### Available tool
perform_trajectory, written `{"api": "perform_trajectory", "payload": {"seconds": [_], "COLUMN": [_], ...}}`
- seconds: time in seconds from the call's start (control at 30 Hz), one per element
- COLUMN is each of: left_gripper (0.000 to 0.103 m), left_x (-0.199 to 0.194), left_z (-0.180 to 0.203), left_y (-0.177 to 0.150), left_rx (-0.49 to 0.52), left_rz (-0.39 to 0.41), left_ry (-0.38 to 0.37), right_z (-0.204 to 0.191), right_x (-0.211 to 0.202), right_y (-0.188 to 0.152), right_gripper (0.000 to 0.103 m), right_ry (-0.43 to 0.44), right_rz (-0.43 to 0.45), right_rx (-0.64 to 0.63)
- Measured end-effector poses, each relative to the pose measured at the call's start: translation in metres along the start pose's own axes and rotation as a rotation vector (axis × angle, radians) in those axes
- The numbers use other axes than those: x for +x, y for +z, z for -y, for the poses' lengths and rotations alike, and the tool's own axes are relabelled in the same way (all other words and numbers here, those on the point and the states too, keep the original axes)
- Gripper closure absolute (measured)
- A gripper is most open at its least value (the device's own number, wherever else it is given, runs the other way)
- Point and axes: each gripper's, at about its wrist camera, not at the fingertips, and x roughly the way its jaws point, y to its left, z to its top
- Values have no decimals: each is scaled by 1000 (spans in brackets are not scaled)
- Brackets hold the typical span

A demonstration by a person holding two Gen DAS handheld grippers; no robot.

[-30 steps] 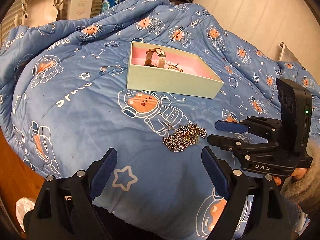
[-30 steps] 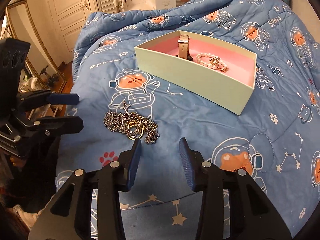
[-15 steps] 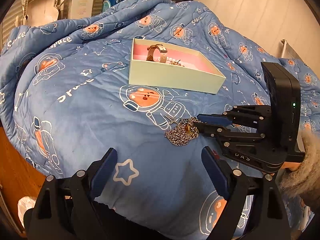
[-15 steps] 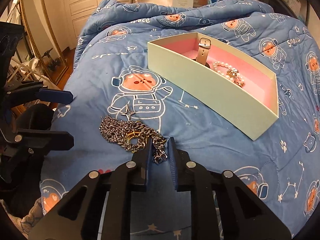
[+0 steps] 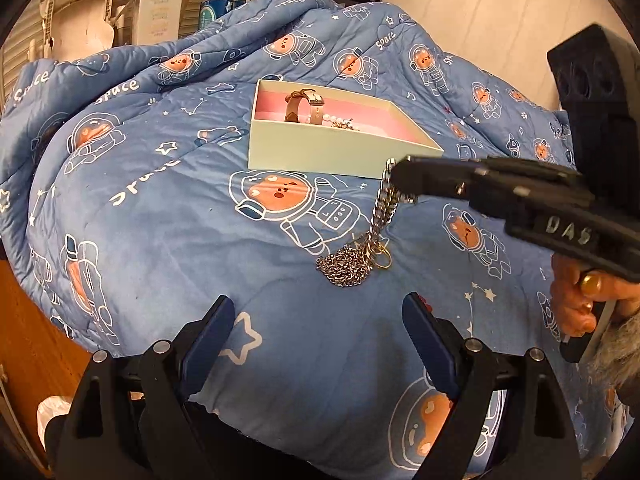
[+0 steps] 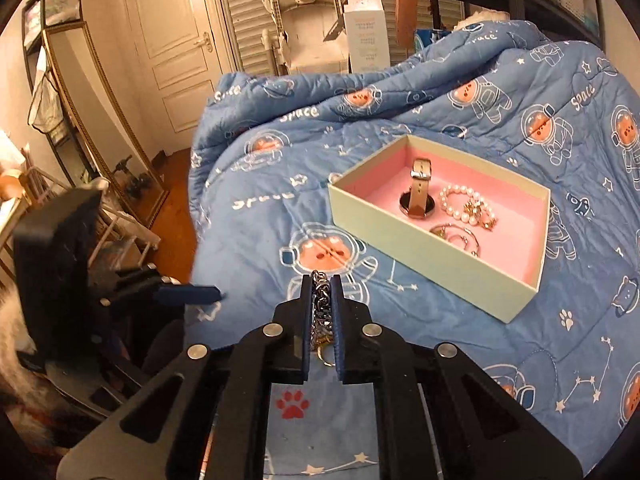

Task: Organize jewelry
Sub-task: 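Lift the silver chain with the right tool while the left tool grasps a gold ring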

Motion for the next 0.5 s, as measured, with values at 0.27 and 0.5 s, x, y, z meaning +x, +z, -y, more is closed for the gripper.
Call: {"api": "perform_trajectory", "payload": {"seconds": [0.27,0.5], "left_gripper": [29,46], "left_x": [3,22], "left_z": [9,28], "left_y": [5,21], "left_rx": [8,59], "left_rz": [18,1], "left_ry": [-40,-68], "right_z": [-9,-4], "right_x": [-51,-84], "right_y": [41,50], "right_gripper": [94,94], "right_ry": [58,-10], "right_rz": [127,185], "right_rx": [34,26]}}
